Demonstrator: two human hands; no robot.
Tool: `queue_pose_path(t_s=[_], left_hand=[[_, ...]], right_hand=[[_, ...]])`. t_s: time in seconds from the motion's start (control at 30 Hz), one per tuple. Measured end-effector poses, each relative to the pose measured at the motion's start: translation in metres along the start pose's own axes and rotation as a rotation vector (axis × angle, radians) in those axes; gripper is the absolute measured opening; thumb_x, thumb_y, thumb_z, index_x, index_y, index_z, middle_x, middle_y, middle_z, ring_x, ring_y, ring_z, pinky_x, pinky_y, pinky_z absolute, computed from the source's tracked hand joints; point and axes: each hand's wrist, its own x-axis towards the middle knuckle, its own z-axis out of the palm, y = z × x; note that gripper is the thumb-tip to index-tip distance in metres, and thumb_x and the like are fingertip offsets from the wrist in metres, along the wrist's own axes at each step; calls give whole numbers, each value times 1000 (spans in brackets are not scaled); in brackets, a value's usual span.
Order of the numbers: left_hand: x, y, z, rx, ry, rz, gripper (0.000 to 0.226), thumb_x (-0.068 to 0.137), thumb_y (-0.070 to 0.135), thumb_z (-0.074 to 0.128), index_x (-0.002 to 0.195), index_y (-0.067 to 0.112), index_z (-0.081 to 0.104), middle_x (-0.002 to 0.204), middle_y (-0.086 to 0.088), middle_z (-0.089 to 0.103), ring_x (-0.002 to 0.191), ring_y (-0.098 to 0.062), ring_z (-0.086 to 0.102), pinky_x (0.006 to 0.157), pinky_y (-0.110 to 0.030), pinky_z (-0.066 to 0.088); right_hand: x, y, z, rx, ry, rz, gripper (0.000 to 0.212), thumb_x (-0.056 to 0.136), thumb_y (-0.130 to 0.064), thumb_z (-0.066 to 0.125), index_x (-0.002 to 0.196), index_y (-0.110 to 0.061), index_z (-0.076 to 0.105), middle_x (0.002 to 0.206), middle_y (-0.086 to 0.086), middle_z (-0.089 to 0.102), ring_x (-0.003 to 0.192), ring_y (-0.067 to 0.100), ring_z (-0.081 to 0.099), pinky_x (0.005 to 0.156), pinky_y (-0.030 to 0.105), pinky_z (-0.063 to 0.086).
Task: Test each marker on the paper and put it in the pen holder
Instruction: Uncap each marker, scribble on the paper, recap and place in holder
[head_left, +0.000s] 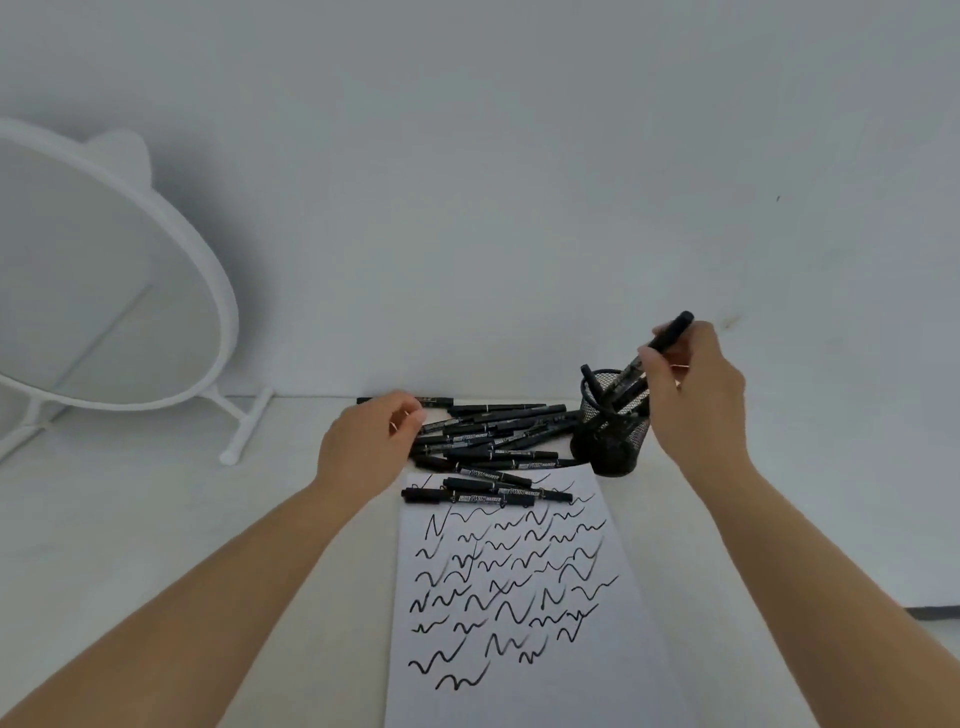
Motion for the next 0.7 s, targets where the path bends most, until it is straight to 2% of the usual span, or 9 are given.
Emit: queue_pose_path(t_s=[0.07,0.13,0.23,0.37,0.53,0.7], left_hand=[[20,-21,8,69,-25,-74,7,88,28,51,88,32,56,83,13,59,81,-13,57,67,-27,40],[36,-38,14,141,-54,-110,16,88,25,50,102,26,58,98,5,58,89,-15,55,72,-28,41],[56,-55,20,237,-83,-104,26,89,21,49,113,22,58,114,-3,55,106,-21,50,78,-32,42],[75,-65,27,283,-97,-94,30,92,17,42,118,20,57,124,-3,53,115,-26,41,86,-37,42],[83,-77,35,338,-137,-79,30,92,17,43,119,18,57,124,-2,55,118,-26,36,89,-39,42],[89,-82,37,470,-206,-30,32,90,20,46,122,21,53,124,-2,52,119,-24,37,85,-39,43]], right_hand=[[4,10,5,17,29,63,16,89,-15,55,103,-21,48,83,-7,61,73,9,59,58,0,35],[4,18,13,10,16,109,23,89,-13,54,109,-20,46,86,-1,63,72,14,59,56,9,35],[1,26,25,-3,12,155,35,87,-11,55,118,-22,42,83,-1,62,77,22,59,68,25,37],[1,30,30,-43,35,124,48,85,-8,54,125,-31,37,81,-2,59,75,20,58,69,31,43],[2,40,35,-222,-91,63,33,84,-3,52,115,-16,52,97,8,62,86,29,57,80,41,45],[0,49,42,-339,-173,40,24,89,-6,51,112,-8,57,110,10,63,94,30,56,79,34,40]])
